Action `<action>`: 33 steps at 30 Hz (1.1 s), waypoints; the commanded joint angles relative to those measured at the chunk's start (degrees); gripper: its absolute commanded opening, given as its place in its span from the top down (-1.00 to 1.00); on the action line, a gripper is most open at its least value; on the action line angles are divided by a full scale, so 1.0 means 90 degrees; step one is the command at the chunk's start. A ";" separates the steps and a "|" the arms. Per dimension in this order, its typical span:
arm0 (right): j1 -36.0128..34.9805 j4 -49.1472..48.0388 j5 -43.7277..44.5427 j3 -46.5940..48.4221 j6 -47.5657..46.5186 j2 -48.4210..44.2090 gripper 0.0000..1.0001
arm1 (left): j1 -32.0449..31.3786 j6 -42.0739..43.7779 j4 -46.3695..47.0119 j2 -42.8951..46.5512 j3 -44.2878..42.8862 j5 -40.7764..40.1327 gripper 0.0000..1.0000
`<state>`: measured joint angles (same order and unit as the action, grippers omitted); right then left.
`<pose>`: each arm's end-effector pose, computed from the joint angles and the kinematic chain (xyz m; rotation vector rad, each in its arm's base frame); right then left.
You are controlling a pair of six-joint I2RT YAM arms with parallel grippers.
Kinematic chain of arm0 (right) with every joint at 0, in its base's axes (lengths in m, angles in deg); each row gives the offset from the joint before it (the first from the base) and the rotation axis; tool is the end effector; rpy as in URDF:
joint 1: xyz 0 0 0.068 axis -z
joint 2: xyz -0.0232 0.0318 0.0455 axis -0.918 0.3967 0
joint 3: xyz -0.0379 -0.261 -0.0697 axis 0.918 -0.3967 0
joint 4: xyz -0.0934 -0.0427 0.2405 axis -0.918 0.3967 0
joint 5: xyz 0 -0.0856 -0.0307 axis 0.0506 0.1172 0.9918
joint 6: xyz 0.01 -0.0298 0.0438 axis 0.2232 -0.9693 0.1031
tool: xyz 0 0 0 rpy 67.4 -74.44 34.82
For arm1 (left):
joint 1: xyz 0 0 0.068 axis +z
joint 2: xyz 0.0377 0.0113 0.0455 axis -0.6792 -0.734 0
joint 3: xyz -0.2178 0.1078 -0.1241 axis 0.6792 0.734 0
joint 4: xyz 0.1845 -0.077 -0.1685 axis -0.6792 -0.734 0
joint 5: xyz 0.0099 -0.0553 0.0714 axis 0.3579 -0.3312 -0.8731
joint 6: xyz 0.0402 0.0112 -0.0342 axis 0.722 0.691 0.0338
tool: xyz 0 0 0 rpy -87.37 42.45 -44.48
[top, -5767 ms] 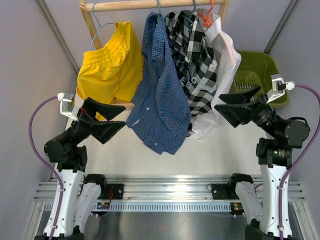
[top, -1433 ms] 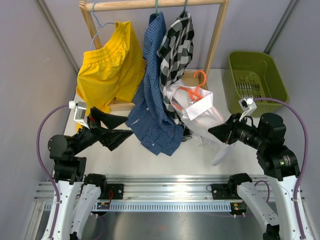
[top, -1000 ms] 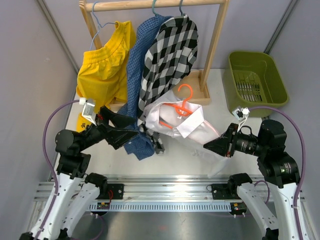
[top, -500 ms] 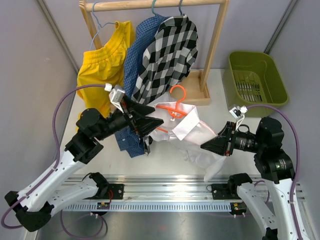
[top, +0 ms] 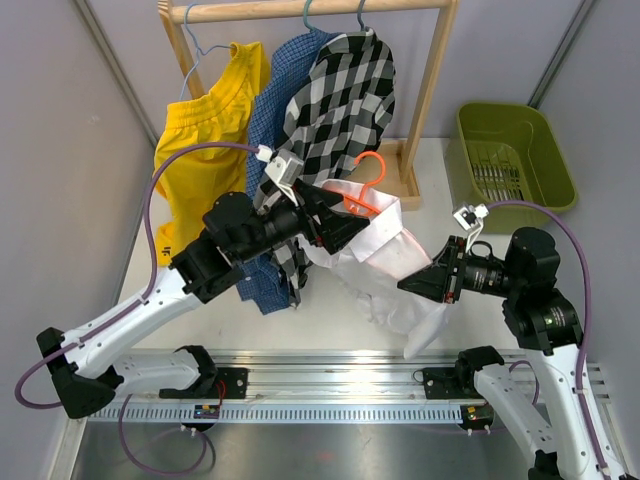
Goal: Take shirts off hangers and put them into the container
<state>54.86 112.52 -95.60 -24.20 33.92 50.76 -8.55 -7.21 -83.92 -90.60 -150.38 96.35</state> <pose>0.0980 0.0518 0.3791 -0.5826 1.8247 1.3667 0.1494 -0.1968 0.4348 0.5103 1.5252 -1.2007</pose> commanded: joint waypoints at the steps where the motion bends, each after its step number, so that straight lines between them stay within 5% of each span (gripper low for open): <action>1: -0.0206 -0.0450 -0.0471 0.0050 -0.0070 -0.0090 1.00 | -0.0351 0.0530 0.0444 -0.0167 -0.0559 -0.0707 -0.98; 15: -0.0235 -0.0099 -0.0285 0.0080 -0.0305 -0.0081 1.00 | -0.0781 -0.0026 -0.0396 -0.0343 -0.1371 -0.0298 -0.98; 25: -0.0235 -0.0118 -0.0315 0.0138 -0.0285 -0.0031 1.00 | -0.0840 0.0628 -0.1167 -0.1085 -0.1664 -0.1692 -0.97; 33: -0.0245 -0.0108 -0.0344 0.0128 -0.0256 -0.0129 1.00 | -0.0840 0.0892 -0.1333 -0.1290 -0.1781 -0.2485 -0.58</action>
<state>53.53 115.99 -94.35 -24.23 32.56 50.71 -15.90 -1.18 -95.42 -101.72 -163.49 79.10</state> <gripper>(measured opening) 0.236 0.805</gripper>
